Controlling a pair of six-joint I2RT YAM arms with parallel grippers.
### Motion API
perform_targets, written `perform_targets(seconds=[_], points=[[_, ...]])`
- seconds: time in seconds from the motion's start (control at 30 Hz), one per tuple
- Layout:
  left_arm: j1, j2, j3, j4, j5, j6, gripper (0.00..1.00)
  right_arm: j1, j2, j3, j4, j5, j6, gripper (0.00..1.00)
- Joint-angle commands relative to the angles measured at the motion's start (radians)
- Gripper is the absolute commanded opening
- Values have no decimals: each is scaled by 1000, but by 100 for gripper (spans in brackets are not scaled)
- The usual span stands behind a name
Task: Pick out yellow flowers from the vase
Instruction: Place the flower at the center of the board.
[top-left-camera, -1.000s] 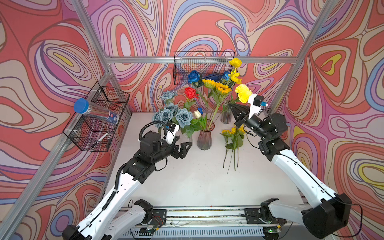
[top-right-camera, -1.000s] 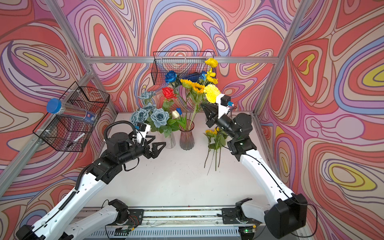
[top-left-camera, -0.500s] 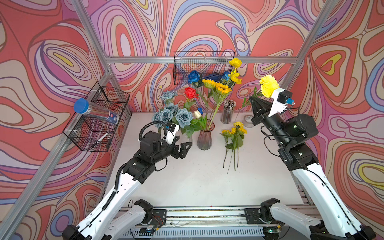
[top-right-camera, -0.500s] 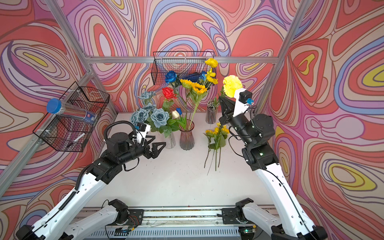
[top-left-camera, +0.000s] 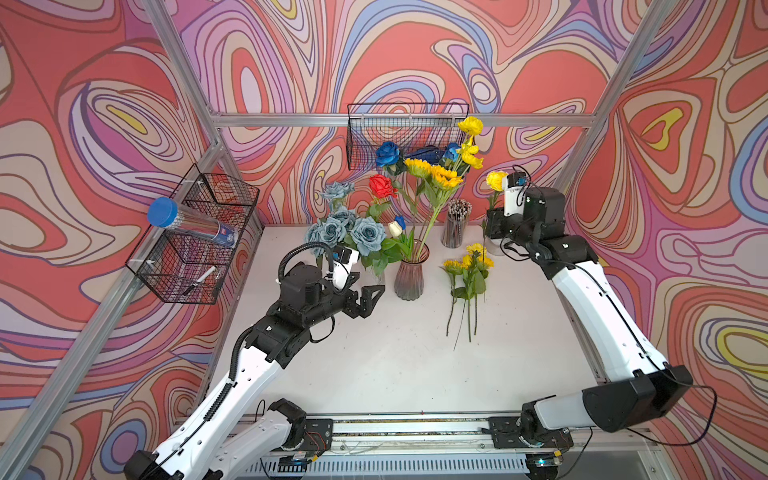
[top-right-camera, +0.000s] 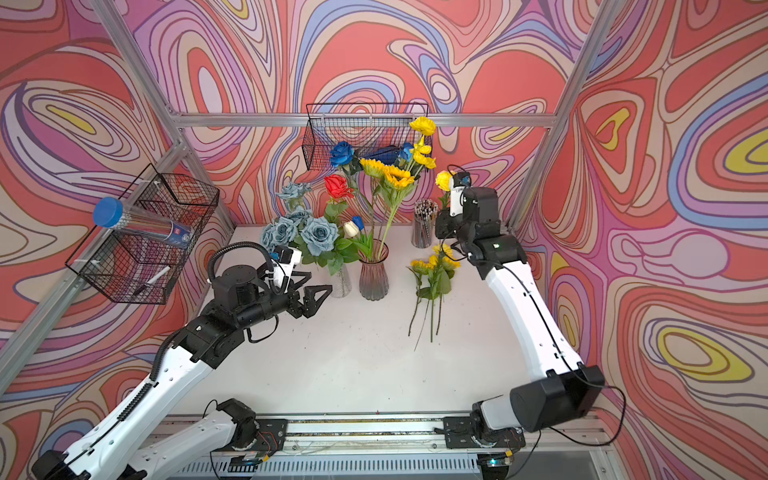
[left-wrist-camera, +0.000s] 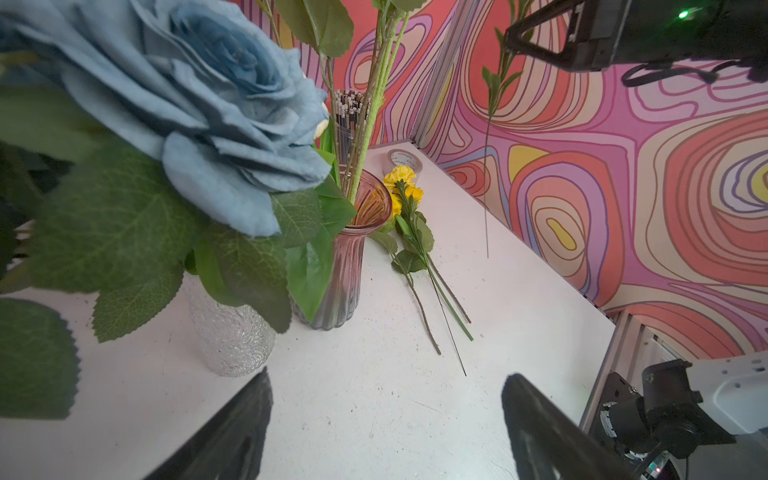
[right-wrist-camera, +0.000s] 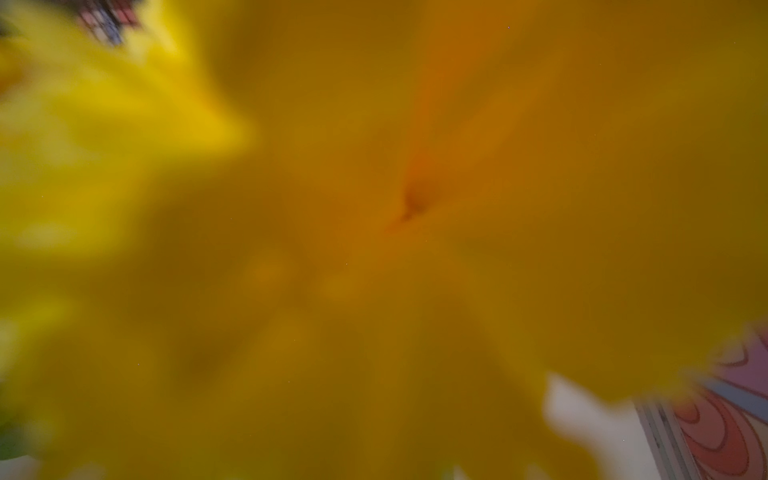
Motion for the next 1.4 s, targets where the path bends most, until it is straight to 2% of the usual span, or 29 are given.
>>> perform_targets(seconds=[0.0,0.13,0.27,0.47,0.9,1.2,1.37], points=[[8,-3,-7,32,12,-9,88,-76,74,33,-140,-158,60,0],[8,-4,-8,34,13,-9,88,-133,205,32,-162,-297,80,0],[9,-3,-10,35,13,-10,88,-133,339,35,-163,-362,79,0],[12,-6,-7,32,13,-6,88,-133,457,18,-90,-441,111,0],[16,-4,-9,35,17,-9,88,-125,637,69,-102,-462,107,0],[17,-4,-10,32,13,-6,88,-122,639,72,-103,-451,111,0],[17,3,-9,37,20,-9,88,-119,603,46,-96,-444,111,21]])
